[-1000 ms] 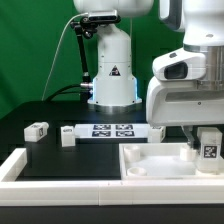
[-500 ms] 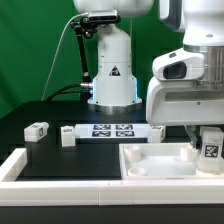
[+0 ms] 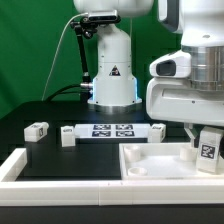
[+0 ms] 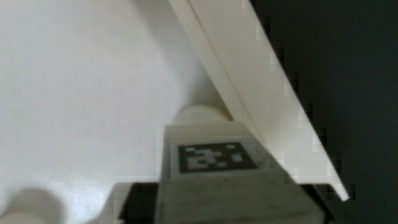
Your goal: Assemble one leg
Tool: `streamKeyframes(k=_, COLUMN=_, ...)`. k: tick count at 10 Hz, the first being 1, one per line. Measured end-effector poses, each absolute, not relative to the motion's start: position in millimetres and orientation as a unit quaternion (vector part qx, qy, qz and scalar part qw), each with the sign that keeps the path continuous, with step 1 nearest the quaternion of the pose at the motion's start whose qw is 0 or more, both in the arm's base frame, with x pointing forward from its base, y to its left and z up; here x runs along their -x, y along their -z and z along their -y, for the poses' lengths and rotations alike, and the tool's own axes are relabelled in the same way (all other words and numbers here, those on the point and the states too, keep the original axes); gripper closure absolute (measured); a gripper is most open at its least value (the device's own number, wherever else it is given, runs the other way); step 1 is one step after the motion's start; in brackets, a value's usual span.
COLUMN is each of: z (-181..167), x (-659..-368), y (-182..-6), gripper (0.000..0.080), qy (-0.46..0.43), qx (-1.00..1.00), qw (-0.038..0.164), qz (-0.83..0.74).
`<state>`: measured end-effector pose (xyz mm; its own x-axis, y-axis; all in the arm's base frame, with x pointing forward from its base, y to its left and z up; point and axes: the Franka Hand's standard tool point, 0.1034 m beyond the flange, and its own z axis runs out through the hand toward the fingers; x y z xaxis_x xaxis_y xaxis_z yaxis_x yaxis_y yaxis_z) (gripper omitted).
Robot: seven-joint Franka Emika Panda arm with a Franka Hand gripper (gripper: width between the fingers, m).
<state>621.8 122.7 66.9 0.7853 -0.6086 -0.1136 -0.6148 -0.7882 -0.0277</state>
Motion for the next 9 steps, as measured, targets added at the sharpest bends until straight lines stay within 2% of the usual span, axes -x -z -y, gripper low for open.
streamKeyframes(k=4, z=-123.7, x=-623.1, y=-66.8, gripper=0.0509, qy=-0.053, qx=0.860, qw=0.028, qz=-0.507)
streamKeyframes(k=7, z=-125.0, x=-627.5, y=-66.2, gripper=0.0509, qy=-0.043, qx=0.767, qw=0.040, qz=-0.639)
streamKeyframes(k=9, z=-124.4, x=-628.2, y=-66.1, gripper=0.0509, qy=-0.047, qx=0.738, qw=0.038, qz=-0.672)
